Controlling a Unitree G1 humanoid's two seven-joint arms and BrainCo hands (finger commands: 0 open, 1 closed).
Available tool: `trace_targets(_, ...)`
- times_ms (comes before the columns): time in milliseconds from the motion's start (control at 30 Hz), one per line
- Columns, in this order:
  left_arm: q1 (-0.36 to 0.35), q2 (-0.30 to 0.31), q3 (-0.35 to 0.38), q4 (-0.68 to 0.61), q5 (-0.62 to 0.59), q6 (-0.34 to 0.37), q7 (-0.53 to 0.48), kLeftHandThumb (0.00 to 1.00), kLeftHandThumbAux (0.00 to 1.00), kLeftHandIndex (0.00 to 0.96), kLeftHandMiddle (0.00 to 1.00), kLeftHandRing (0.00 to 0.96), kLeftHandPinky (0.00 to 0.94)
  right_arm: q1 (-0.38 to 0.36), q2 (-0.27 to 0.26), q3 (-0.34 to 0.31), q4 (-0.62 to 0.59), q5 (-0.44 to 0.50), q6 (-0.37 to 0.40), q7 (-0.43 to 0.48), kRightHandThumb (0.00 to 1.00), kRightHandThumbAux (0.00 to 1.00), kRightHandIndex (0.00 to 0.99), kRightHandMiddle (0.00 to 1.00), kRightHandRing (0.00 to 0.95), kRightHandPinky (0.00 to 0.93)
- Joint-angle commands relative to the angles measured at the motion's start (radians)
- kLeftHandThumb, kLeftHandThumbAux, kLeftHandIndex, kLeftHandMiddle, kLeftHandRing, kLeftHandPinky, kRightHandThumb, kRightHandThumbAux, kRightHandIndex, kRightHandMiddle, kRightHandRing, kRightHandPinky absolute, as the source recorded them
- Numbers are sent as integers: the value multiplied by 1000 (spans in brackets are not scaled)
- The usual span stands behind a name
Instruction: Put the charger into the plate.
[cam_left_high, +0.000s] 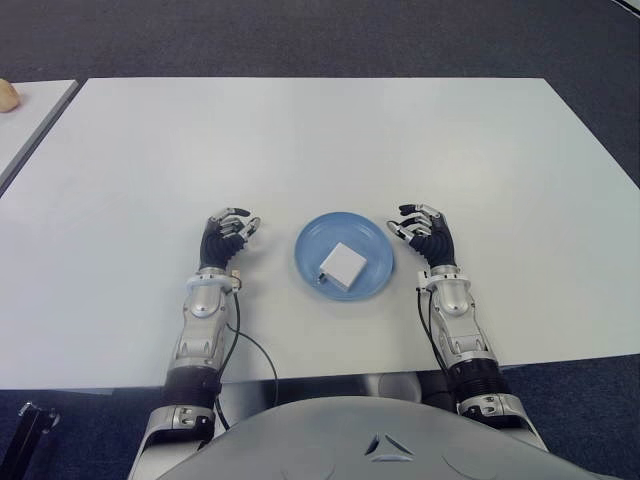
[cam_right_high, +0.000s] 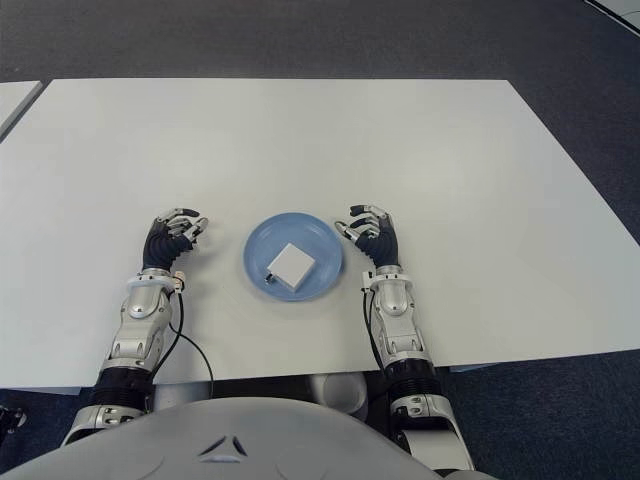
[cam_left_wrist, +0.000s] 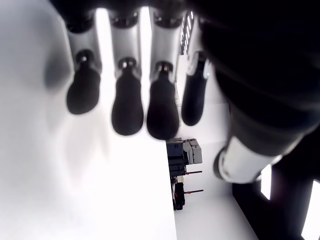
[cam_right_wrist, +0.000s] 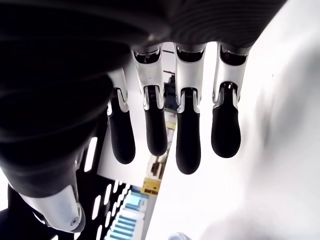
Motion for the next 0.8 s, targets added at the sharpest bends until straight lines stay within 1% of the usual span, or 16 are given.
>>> trace_targets(33,-6,-5,-9,19,6,-9,6,707,715,436,735,722,719,20,15,-2,16,11,6,-4,705,731,429,603,619,626)
trace_targets(267,-8,-3,-11,18,12,-1,9,708,715,436,731,719,708,26,22,-6,17,12,16,-10,705,732,429,603,619,623)
trace_targets(533,-12,1,-11,26,7,-6,1,708,715,436,725,712,699,30,36,-17,18,24,6,-21,704,732,428,604,619,623)
trace_targets(800,-16,1,-9,32,3,-1,-1,707,715,436,721,705,696,34,58,-32,25,17,-7,-65,705,731,430,607,620,629)
